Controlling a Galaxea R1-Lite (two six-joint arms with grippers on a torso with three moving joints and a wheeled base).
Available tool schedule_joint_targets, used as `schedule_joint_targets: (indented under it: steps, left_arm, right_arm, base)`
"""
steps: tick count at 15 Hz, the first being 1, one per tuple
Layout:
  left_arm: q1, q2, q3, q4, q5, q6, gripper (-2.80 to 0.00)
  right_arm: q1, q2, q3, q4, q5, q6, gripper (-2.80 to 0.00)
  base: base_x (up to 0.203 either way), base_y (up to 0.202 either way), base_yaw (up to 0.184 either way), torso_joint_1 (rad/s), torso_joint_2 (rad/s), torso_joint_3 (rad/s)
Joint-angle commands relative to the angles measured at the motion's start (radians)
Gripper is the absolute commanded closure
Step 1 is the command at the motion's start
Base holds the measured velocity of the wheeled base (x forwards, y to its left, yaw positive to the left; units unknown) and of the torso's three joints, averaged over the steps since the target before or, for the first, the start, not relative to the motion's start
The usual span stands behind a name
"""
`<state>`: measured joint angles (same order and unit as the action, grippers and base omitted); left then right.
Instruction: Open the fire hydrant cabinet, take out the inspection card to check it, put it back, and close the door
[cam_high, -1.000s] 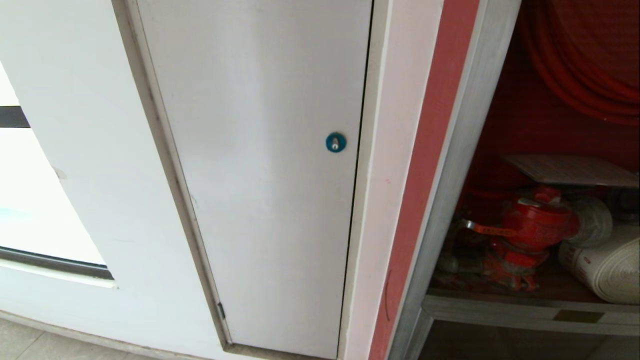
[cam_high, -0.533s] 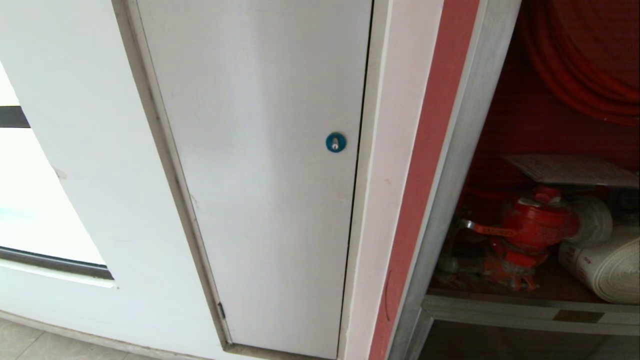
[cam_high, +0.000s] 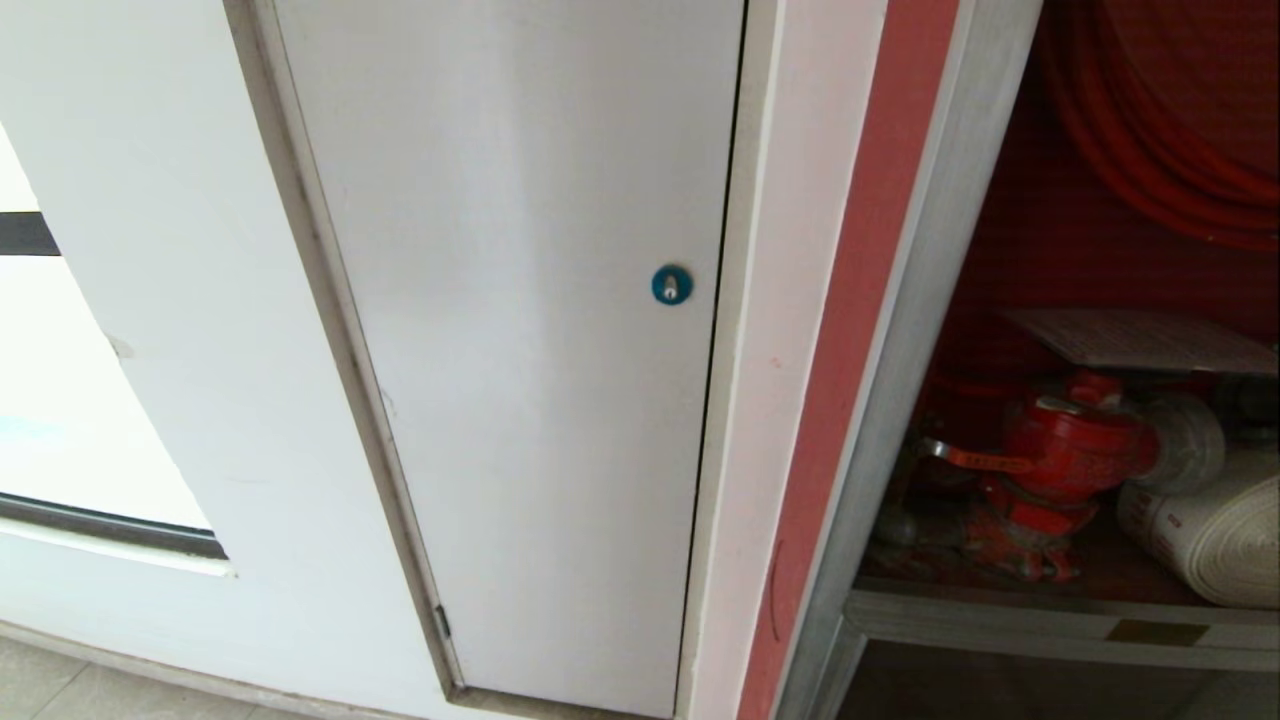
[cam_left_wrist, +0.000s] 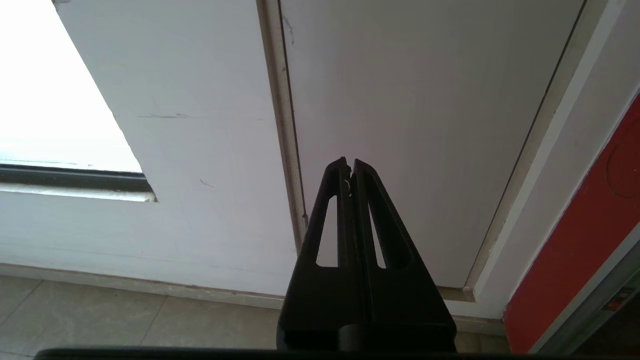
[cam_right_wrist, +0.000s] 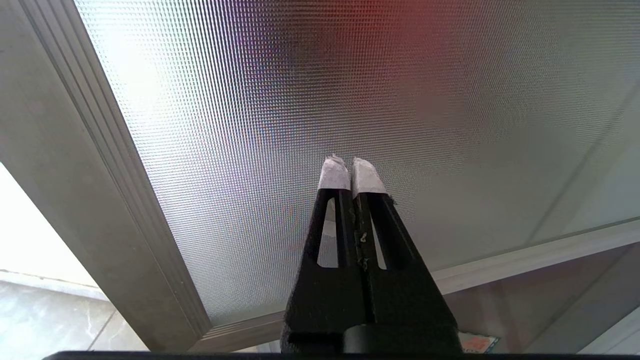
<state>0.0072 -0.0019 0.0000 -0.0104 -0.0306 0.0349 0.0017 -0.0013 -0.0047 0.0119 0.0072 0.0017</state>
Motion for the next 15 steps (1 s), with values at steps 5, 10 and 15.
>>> schedule_joint_targets:
  steps: [5,10,15]
  left_arm:
    - [0.0,0.002,0.006,0.0,0.0,0.0,0.0]
    - [0.0,0.002,0.006,0.0,0.0,0.0,0.0]
    - [0.0,0.002,0.006,0.0,0.0,0.0,0.0]
  right_arm:
    - [0.0,-0.002,0.0,0.0,0.0,0.0,0.0]
    - [0.0,-0.002,0.0,0.0,0.0,0.0,0.0]
    - [0.001,-0.002,0.001,0.0,0.0,0.0,0.0]
  base:
    - [0.0,0.0,0.0,0.0,0.0,0.0]
    - [0.0,0.0,0.0,0.0,0.0,0.0]
    - [0.0,0.0,0.0,0.0,0.0,0.0]
